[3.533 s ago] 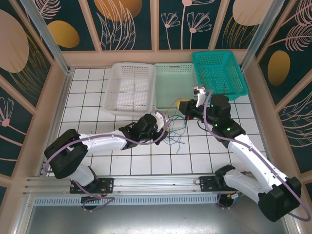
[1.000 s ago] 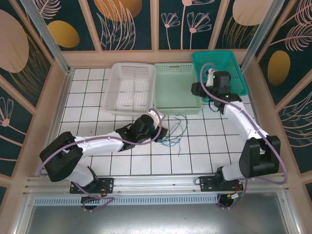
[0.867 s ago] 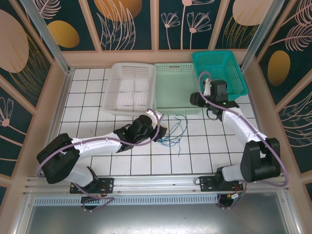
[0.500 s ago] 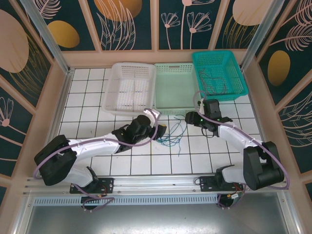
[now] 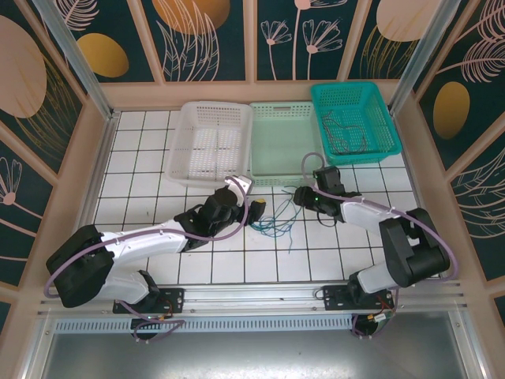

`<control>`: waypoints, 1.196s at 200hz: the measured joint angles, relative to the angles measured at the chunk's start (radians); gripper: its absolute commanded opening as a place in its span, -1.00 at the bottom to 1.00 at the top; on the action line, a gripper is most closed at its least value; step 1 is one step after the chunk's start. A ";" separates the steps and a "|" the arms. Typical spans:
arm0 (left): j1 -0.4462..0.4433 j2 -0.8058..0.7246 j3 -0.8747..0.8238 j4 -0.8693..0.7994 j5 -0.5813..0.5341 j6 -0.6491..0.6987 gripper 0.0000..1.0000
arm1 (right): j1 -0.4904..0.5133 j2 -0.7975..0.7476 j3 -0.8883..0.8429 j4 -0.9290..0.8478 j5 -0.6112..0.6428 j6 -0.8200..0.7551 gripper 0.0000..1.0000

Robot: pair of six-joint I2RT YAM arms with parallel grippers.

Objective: Untangle the cables

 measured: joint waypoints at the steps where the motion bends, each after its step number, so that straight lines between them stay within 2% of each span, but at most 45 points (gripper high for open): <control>1: 0.000 0.000 0.000 0.000 0.000 0.000 0.52 | 0.000 0.001 0.000 0.000 0.001 0.001 0.03; 43: 0.000 0.000 0.000 0.000 -0.001 0.000 0.52 | 0.035 0.054 0.002 0.021 0.057 0.024 0.00; 60: 0.000 0.000 0.000 0.000 0.000 0.000 0.52 | 0.046 0.068 0.017 0.015 0.083 0.026 -0.07; 104: 0.000 0.000 -0.008 0.001 -0.006 0.000 0.53 | 0.061 0.090 0.039 -0.017 0.153 0.034 -0.39; 136: 0.000 0.000 -0.017 0.002 -0.009 0.000 0.54 | 0.062 0.089 0.039 -0.034 0.188 0.036 -0.82; 161: 0.000 -0.004 -0.017 0.003 -0.015 0.000 0.54 | 0.066 0.076 0.030 -0.034 0.203 0.039 -1.00; 199: 0.000 -0.022 -0.023 0.004 -0.018 0.000 0.54 | 0.066 -0.023 -0.014 -0.074 0.240 0.042 -1.00; 239: 0.000 -0.023 -0.024 0.004 -0.018 0.000 0.54 | 0.066 -0.226 -0.046 -0.096 0.285 0.010 -1.00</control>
